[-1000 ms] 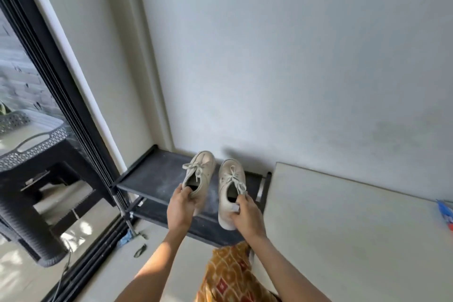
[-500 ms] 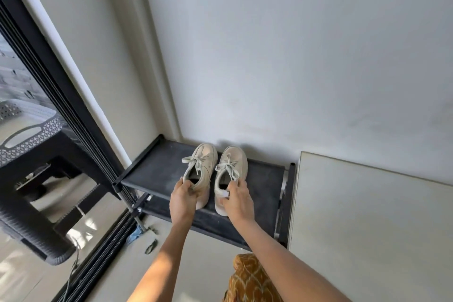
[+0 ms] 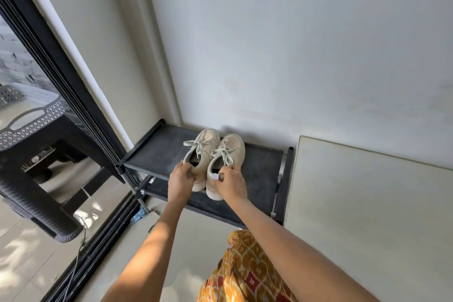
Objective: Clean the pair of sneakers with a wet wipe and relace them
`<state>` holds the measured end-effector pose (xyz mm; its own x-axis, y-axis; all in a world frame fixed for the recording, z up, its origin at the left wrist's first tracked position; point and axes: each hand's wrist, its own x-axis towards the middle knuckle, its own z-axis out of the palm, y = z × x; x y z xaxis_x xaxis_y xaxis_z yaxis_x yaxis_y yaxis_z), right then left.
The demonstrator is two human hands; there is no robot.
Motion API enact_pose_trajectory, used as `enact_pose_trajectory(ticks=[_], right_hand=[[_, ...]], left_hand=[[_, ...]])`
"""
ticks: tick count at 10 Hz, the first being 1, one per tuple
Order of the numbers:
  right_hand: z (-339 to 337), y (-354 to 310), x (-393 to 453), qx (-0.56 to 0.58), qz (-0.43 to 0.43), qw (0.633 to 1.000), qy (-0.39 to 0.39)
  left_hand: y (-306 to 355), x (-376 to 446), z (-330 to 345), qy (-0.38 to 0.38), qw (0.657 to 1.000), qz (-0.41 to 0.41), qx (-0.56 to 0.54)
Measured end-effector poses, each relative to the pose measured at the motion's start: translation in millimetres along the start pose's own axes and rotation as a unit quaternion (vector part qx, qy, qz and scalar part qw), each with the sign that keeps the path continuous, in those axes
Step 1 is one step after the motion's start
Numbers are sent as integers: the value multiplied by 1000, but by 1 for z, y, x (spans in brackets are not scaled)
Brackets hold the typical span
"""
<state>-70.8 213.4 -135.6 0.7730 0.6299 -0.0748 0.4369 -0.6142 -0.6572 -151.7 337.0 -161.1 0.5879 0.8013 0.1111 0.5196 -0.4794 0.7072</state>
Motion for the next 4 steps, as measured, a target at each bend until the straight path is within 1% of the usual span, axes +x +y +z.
enact_pose_trajectory(ticks=[1,2,3,4], right_hand=[[-6,1,-1,-21,-2,1000,-19],[-15,-2,-2,-50,-21,997,-50],[-29,-2,-11,-36,-46,996,-66],[-46,-4,-18,-6,-46,999,-23]], left_hand=[[5,2,-4,-9,1000,-7,20],[6,5,-10,-36,998,-21,37],[12,2,-9,-59,997,0,57],[34,-1,-5,-27,999,8,37]])
